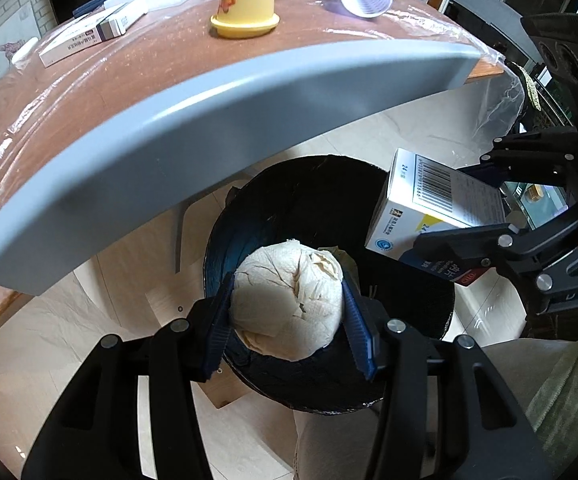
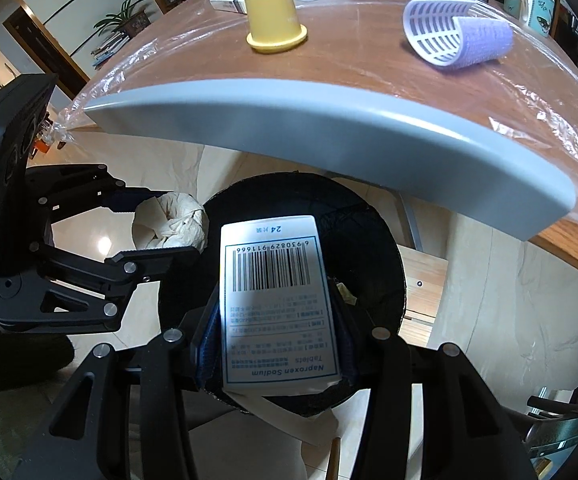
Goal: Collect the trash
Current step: 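Carry the cloth bundle and barcode box down over the black bin, then open both tools to drop the bundle and box into the bin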
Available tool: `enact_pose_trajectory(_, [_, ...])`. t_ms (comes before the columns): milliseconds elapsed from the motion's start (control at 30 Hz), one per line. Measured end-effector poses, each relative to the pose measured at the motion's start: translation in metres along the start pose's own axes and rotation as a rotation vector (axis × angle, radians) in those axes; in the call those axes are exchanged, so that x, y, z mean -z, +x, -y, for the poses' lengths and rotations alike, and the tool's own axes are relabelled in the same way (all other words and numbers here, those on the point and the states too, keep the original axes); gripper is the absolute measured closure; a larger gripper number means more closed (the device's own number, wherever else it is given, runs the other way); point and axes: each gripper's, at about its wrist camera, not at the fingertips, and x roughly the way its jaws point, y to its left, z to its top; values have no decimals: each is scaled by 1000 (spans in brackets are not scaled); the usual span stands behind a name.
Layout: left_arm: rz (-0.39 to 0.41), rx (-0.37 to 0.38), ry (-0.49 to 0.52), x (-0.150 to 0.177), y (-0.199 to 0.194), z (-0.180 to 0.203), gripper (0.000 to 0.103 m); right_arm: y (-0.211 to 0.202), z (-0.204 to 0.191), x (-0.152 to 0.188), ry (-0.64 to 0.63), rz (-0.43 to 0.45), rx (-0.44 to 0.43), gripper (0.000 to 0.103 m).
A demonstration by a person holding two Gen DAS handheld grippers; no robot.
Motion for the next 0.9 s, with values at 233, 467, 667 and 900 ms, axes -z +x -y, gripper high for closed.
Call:
enact_pose_trajectory(233, [-16,-2,0,-3,10,-2,52,6,-1,1,-5,-5,8,56])
enact_pose_trajectory(467, [-24,0,10,-6,14,2,52,10,5,2,0,-19,13,56])
enact_pose_trajectory(667, [-31,1,19,-8,17,4,52,14,7,-1,5,-27,21,56])
enact_pose_trajectory(900, [9,14,28,-10,6,5,26,2,10,2,55,11,12,35])
